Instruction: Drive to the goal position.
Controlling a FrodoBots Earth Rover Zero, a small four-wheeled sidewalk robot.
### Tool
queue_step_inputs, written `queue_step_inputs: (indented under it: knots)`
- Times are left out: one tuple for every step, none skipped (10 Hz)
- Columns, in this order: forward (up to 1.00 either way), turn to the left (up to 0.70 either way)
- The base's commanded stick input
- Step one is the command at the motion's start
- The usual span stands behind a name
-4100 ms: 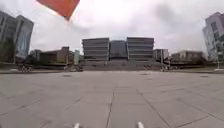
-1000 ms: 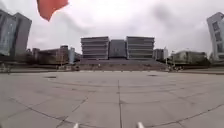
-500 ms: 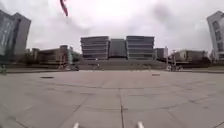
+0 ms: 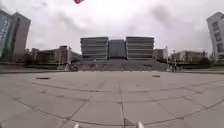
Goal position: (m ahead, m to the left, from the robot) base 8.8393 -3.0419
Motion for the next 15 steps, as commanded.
queue_step_inputs:
  knots:
    - [0.7, 0.0]
    - [0.7, 0.0]
    - [0.7, 0.0]
    - [0.7, 0.0]
    - [0.7, 0.0]
    - [0.7, 0.0]
    - [0.7, 0.01]
    - [0.7, 0.14]
    - [0.7, 0.14]
    - [0.7, 0.12]
    - [0.7, 0.08]
    - [0.7, 0.03]
    - [0.7, 0.01]
    - [0.7, 0.01]
    - [0.7, 0.01]
